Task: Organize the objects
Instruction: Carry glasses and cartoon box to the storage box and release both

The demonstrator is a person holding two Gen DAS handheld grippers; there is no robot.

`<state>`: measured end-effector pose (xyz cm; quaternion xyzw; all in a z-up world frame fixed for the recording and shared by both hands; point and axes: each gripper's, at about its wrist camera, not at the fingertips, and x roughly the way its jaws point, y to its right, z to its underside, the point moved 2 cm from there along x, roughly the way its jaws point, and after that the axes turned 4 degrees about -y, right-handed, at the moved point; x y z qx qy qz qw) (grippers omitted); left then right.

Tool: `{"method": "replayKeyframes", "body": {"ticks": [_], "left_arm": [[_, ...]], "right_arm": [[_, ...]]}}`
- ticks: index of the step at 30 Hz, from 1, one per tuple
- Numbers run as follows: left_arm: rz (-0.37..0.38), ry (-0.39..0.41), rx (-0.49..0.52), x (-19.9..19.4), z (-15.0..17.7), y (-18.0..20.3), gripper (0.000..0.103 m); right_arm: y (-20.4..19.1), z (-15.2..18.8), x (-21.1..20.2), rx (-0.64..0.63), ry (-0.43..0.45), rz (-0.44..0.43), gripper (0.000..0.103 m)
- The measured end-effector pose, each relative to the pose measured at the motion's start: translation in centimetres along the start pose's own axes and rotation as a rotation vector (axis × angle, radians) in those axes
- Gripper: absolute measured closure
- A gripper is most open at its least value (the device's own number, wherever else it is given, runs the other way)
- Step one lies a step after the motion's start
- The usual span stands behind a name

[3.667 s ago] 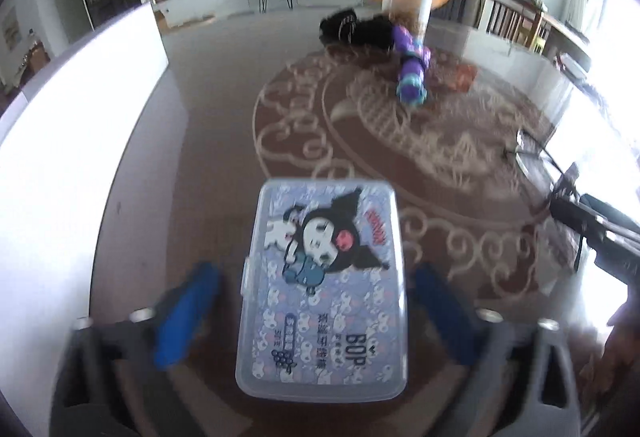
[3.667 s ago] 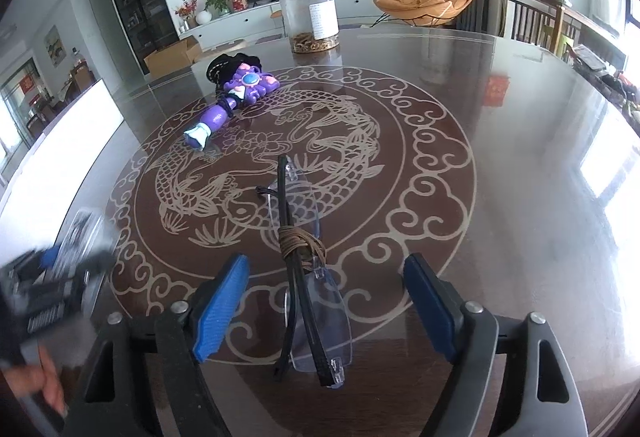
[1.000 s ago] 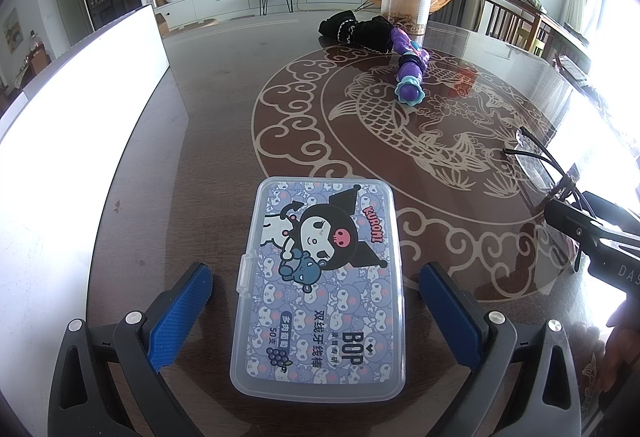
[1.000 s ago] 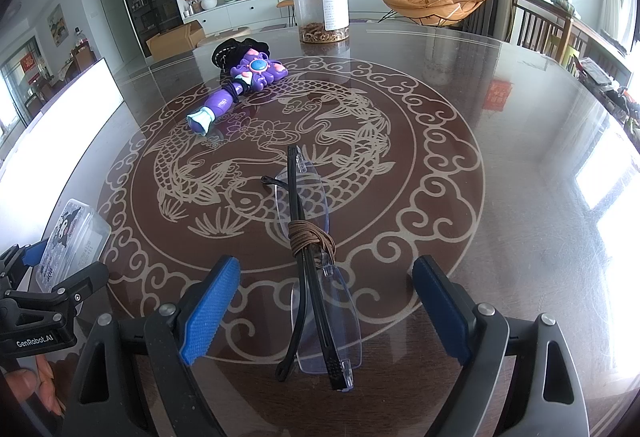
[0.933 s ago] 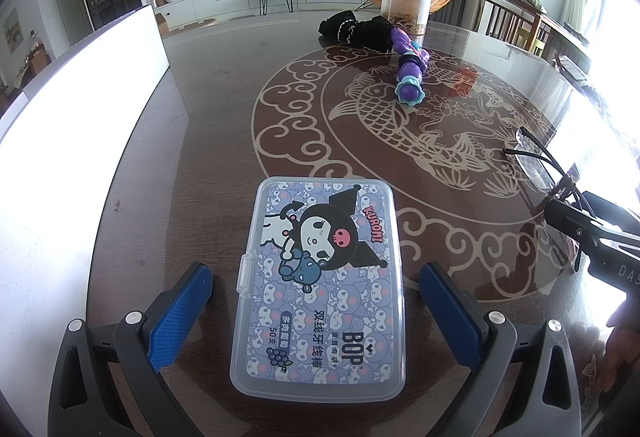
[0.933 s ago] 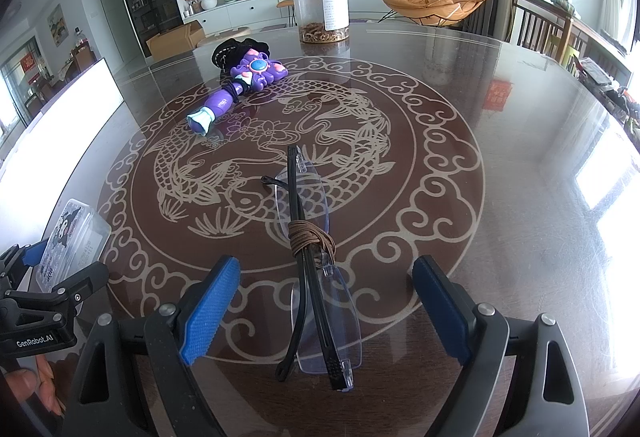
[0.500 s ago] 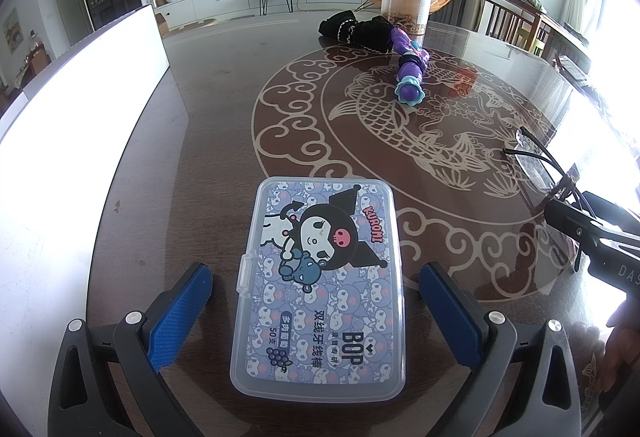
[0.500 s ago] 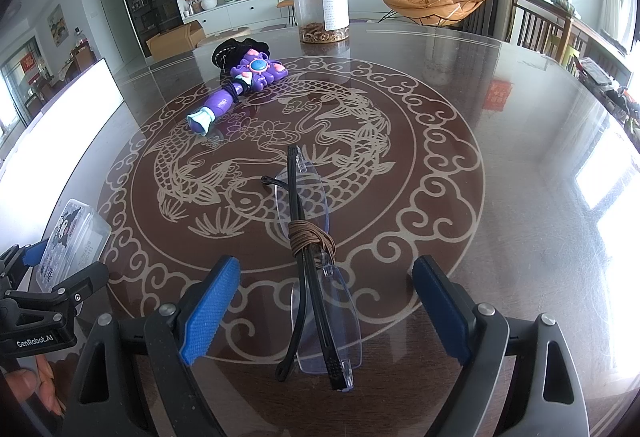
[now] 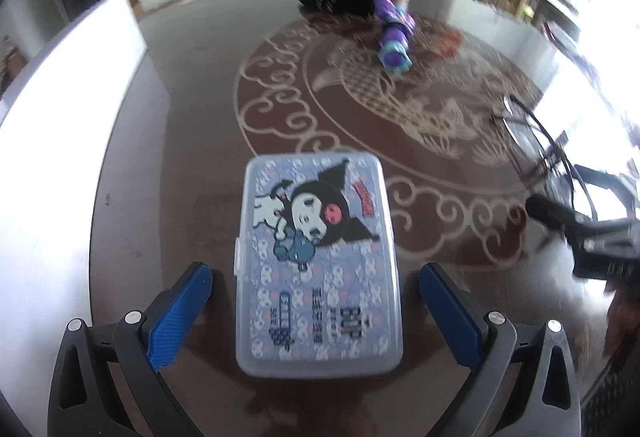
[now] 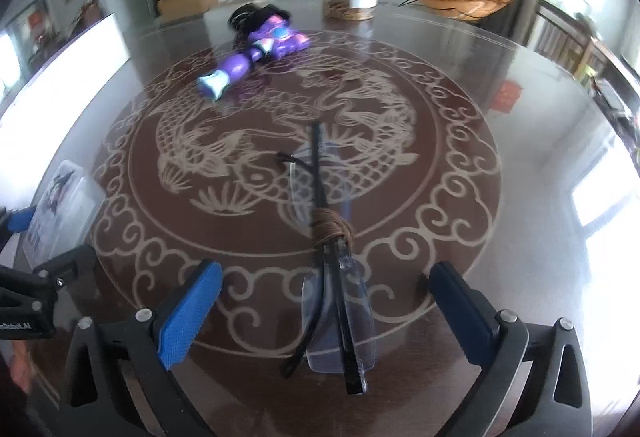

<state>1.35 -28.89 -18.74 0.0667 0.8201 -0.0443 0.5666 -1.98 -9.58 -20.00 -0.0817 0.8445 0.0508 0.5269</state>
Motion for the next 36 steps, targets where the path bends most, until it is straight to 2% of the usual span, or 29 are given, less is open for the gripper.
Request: {"method": "replayKeyframes", "body": {"ticks": [2, 3, 4, 5, 6, 7, 9, 13, 16, 19, 21, 24, 27, 29, 31, 34, 35, 36], "left_arm": [[0.001, -0.014, 0.009, 0.1, -0.3, -0.2, 0.000], [-0.003, -0.004, 0.003, 0.0, -0.3, -0.5, 0.003], [-0.005, 0.017, -0.002, -0.2, -0.3, -0.8, 0.023], [-0.001, 0.046, -0.007, -0.7, -0.2, -1.1, 0.042], [-0.011, 0.068, -0.013, -1.1, 0.0, -1.4, 0.042], [-0.001, 0.078, -0.020, -1.3, 0.0, -1.7, 0.042], [0.052, 0.104, -0.050, -2.2, 0.8, -2.3, 0.042], [0.085, 0.187, -0.048, -5.4, 2.2, -2.1, 0.042], [0.148, 0.242, -0.060, -8.3, 2.8, -2.1, 0.042], [0.216, 0.308, -0.099, -12.7, 3.5, -3.2, 0.042], [0.221, 0.363, -0.124, -16.0, 4.2, -5.1, 0.042], [0.177, 0.416, -0.186, -19.8, 5.8, -9.9, 0.042], [0.090, 0.422, -0.286, -21.8, 7.8, -16.2, 0.042], [0.016, 0.410, -0.350, -22.2, 9.3, -20.2, 0.042], [-0.049, 0.381, -0.407, -22.1, 10.8, -23.8, 0.042], [-0.133, 0.300, -0.472, -20.8, 12.9, -27.5, 0.042], [-0.159, 0.276, -0.487, -20.4, 13.4, -28.3, 0.041], [-0.186, 0.257, -0.499, -20.0, 14.0, -28.9, 0.041]], "right_arm": [[-0.2, -0.7, 0.2, -0.008, -0.060, -0.020, 0.001], [-0.3, -1.2, 0.2, -0.013, -0.076, -0.030, 0.006], [-0.3, -1.7, 0.2, -0.017, -0.081, -0.031, 0.027], [-0.4, -2.1, 0.3, -0.018, -0.092, -0.025, 0.040], [-0.4, -2.6, 0.1, -0.025, -0.085, 0.008, 0.079], [-0.4, -2.9, 0.0, -0.019, -0.090, -0.002, 0.091], [-0.2, -3.2, -0.4, 0.003, -0.100, -0.004, 0.091], [-0.2, -2.2, -3.1, 0.047, -0.060, -0.059, 0.091], [-0.8, -1.4, -5.9, 0.053, -0.025, -0.087, 0.091], [-2.2, -1.4, -8.9, 0.051, 0.013, -0.112, 0.091], [-4.2, -2.2, -11.0, 0.029, 0.049, -0.145, 0.091], [-9.2, -3.7, -14.4, -0.022, 0.109, -0.250, 0.091], [-15.6, -4.8, -16.6, -0.080, 0.137, -0.401, 0.091], [-20.7, -5.1, -17.8, -0.137, 0.142, -0.509, 0.091], [-25.0, -5.0, -18.3, -0.192, 0.131, -0.582, 0.091], [-31.6, -4.6, -17.7, -0.293, 0.106, -0.634, 0.089], [-33.4, -4.3, -17.1, -0.322, 0.081, -0.654, 0.086], [-34.9, -3.9, -16.3, -0.349, 0.040, -0.679, 0.071]]}}
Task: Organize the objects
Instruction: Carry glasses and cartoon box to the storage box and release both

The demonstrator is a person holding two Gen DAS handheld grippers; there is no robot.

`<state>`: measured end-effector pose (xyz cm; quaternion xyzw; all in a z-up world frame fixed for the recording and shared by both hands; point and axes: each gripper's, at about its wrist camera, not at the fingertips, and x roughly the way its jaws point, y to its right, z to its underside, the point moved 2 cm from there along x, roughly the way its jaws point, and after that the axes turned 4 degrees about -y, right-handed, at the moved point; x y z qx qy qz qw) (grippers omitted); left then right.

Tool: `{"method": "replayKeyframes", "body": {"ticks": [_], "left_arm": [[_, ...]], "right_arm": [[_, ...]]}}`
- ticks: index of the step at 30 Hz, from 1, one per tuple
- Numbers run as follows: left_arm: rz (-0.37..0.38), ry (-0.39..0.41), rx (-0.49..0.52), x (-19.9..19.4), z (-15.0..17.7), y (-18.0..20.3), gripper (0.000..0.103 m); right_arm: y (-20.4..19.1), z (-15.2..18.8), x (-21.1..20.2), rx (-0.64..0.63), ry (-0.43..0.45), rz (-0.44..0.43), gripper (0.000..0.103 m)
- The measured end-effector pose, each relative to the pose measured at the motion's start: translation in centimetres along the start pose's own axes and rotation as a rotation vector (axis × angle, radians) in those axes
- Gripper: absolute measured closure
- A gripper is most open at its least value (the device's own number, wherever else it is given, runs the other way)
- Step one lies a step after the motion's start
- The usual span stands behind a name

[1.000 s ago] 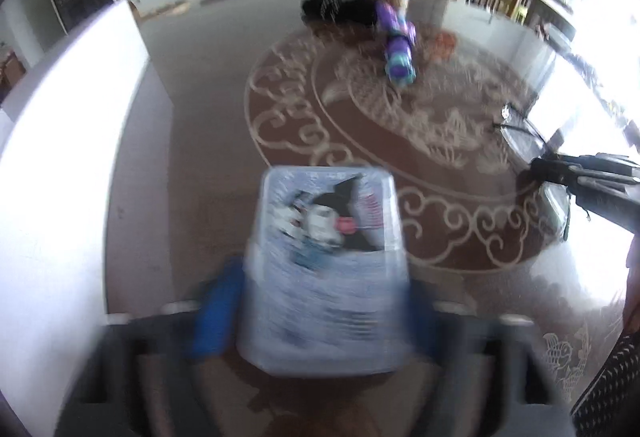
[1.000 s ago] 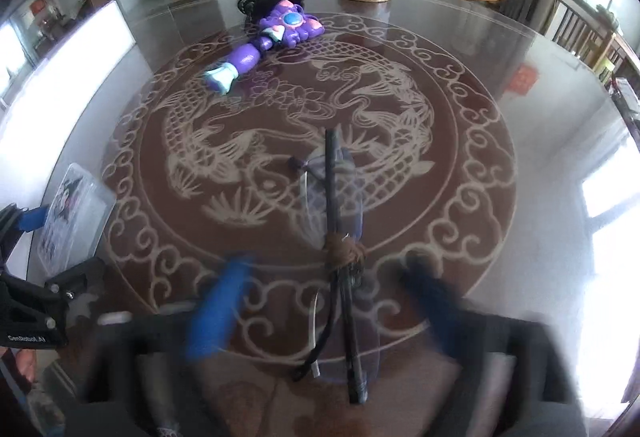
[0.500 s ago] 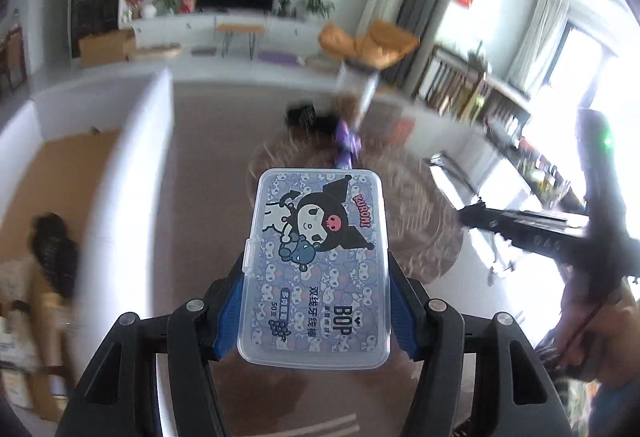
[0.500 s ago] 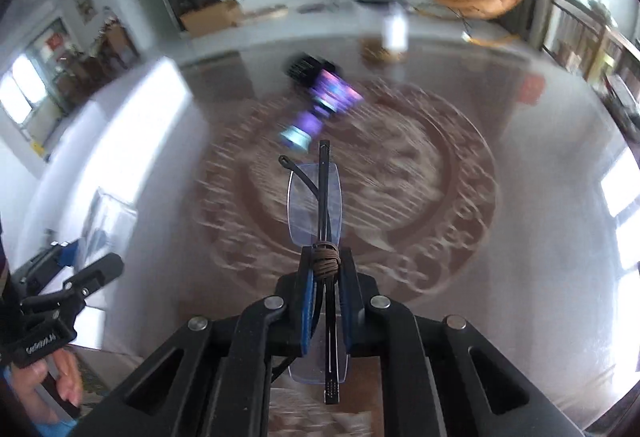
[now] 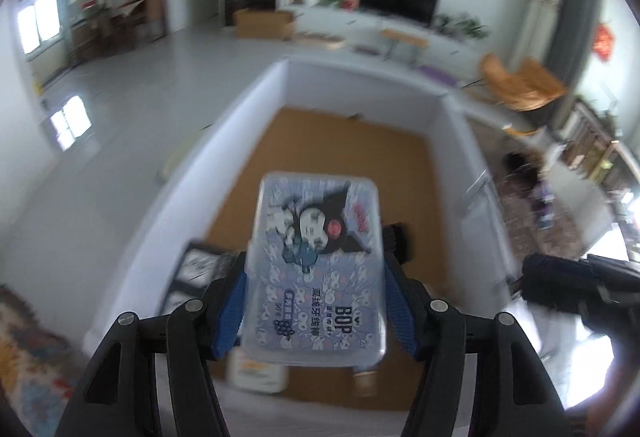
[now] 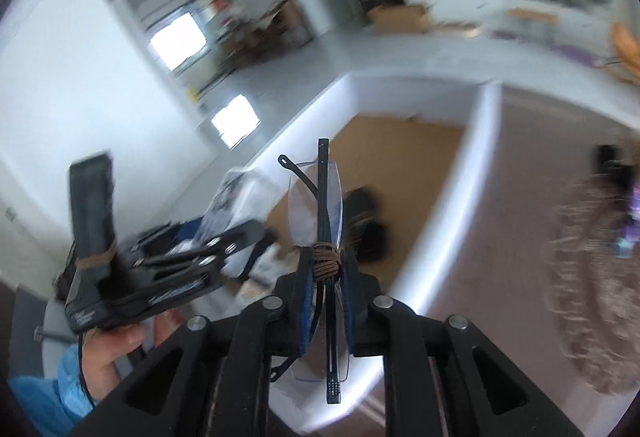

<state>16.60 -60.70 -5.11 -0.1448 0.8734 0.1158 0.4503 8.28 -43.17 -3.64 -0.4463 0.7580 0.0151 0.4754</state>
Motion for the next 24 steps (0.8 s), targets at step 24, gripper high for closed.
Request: {"method": "replayKeyframes", "body": {"ticks": [24], "left_arm": [[0.533, -0.084, 0.355, -1.7, 7.3, 27.9, 0.000]], "right_arm": [[25.8, 21.0, -11.3, 0.480, 0.054, 0.853, 0.012]]}}
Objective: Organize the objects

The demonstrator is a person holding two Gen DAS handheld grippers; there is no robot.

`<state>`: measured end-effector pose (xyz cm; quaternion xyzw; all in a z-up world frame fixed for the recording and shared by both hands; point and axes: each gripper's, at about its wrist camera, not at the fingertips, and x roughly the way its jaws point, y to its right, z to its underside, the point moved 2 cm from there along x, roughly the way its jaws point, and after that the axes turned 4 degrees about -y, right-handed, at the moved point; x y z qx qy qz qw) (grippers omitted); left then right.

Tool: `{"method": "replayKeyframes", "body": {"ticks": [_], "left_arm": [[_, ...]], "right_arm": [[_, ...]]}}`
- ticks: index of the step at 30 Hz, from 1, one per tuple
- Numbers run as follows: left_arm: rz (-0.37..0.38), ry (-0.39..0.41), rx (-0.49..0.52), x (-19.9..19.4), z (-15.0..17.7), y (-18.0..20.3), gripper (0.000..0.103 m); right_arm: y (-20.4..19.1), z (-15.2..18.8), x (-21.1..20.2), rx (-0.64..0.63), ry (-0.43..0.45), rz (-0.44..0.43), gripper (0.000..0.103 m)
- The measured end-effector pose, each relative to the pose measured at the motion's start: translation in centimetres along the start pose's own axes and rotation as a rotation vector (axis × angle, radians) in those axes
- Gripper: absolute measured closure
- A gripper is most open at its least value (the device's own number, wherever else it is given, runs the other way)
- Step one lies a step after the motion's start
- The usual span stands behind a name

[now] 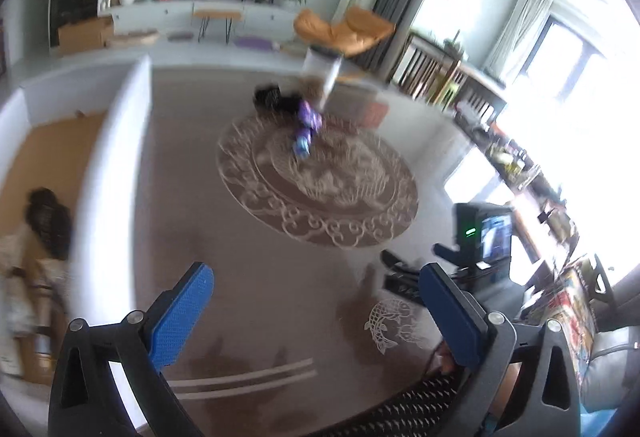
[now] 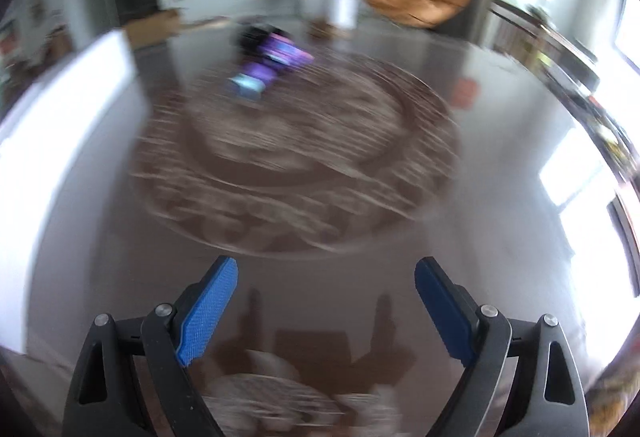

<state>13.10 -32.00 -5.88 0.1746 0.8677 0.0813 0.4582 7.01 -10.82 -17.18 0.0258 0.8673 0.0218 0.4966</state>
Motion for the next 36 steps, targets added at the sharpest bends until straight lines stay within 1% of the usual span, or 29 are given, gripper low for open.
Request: {"method": "replayKeyframes", "body": {"ticks": [2, 4, 5, 7, 9, 12, 14, 16, 25, 36], "left_arm": [[-0.059, -0.017, -0.009, 3.1, -0.1, 0.0, 0.000], [-0.142, -0.031, -0.021, 6.6, -0.3, -0.6, 0.000], [-0.164, -0.035, -0.024, 7.8, -0.3, -0.9, 0.000], [-0.213, -0.058, -0.033, 10.9, -1.0, -2.1, 0.000], [-0.257, -0.067, -0.039, 13.3, -1.3, -3.2, 0.000], [-0.336, -0.066, -0.036, 15.9, -2.4, -4.4, 0.000], [-0.360, -0.073, -0.033, 16.8, -3.0, -4.9, 0.000], [-0.389, -0.091, -0.034, 17.8, -3.5, -5.4, 0.000], [-0.394, -0.054, -0.037, 17.3, -3.1, -5.1, 0.000], [-0.395, -0.051, -0.038, 17.1, -2.9, -5.0, 0.000]], "right_arm": [[1.2, 0.5, 1.4, 0.043, -0.029, 0.010, 0.012], [2.4, 0.6, 1.8, 0.077, -0.041, -0.010, 0.008], [2.7, 0.2, 2.0, 0.086, -0.042, -0.011, 0.006], [2.8, -0.8, 2.6, 0.080, -0.048, -0.003, 0.000], [2.5, -2.6, 4.0, 0.069, -0.046, -0.016, 0.000], [2.1, -5.1, 6.2, 0.067, -0.018, -0.015, 0.000], [1.6, -5.8, 6.3, 0.084, 0.007, -0.005, 0.000], [1.4, -6.1, 6.5, 0.089, 0.011, 0.000, 0.000], [1.3, -6.3, 6.5, 0.090, 0.011, -0.001, 0.000], [1.3, -6.3, 6.5, 0.089, 0.011, -0.001, 0.000]]}}
